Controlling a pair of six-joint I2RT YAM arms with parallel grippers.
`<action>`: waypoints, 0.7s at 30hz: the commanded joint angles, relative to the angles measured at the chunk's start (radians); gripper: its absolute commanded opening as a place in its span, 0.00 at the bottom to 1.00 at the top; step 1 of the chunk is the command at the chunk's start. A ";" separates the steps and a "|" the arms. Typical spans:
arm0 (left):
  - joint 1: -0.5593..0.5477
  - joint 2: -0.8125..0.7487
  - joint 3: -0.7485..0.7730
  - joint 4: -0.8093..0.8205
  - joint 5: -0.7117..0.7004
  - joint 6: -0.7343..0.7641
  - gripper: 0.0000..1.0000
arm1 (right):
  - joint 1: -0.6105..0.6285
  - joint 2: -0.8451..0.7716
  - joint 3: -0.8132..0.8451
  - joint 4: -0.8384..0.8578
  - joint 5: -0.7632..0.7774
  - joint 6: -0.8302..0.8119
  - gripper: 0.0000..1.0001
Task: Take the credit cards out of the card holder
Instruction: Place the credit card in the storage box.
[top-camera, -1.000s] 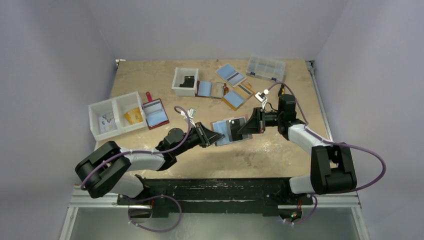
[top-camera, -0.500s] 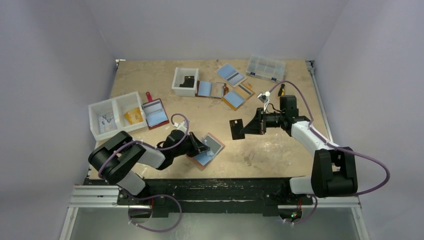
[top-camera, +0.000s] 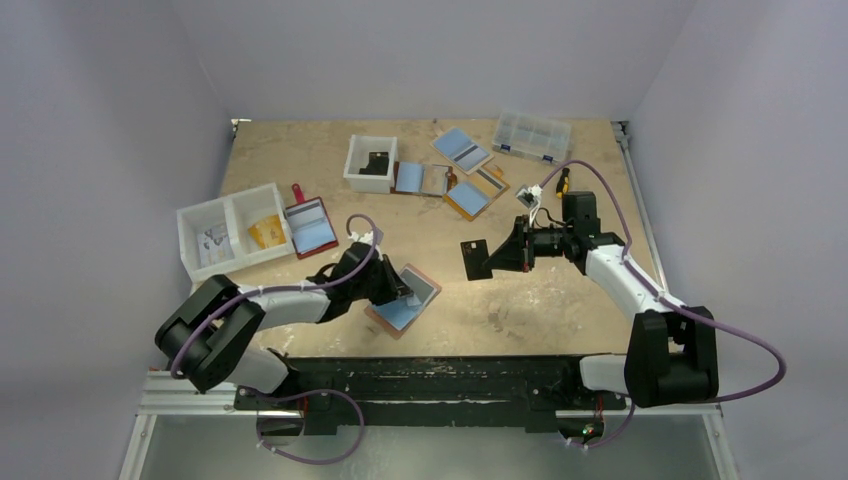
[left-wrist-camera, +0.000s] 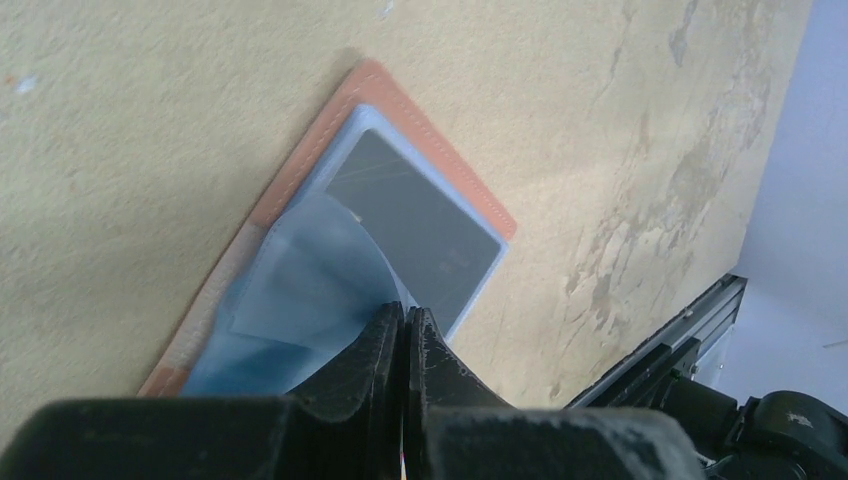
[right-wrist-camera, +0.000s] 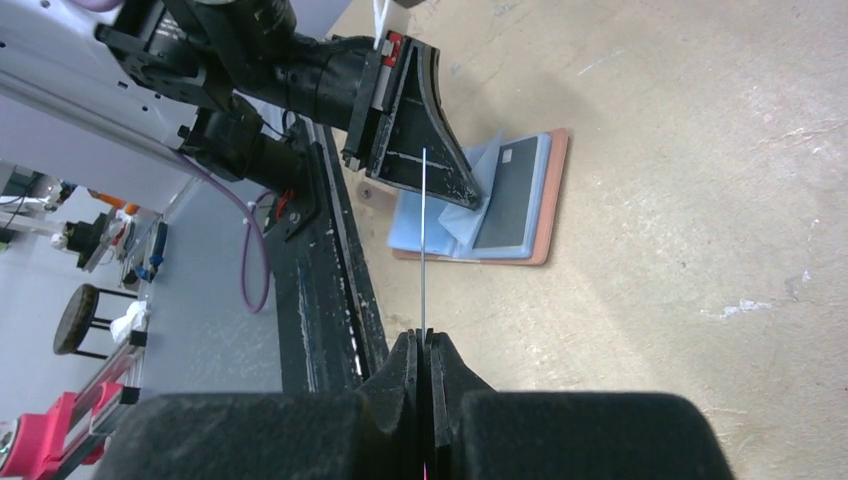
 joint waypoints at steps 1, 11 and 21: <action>0.008 0.036 0.135 -0.057 0.064 0.098 0.00 | -0.003 -0.009 0.048 -0.014 0.014 -0.039 0.00; 0.006 0.214 0.358 -0.034 0.232 0.167 0.00 | -0.004 -0.044 0.051 -0.049 0.032 -0.080 0.00; 0.007 0.225 0.265 -0.161 0.158 0.177 0.02 | -0.013 -0.051 0.054 -0.060 0.032 -0.096 0.00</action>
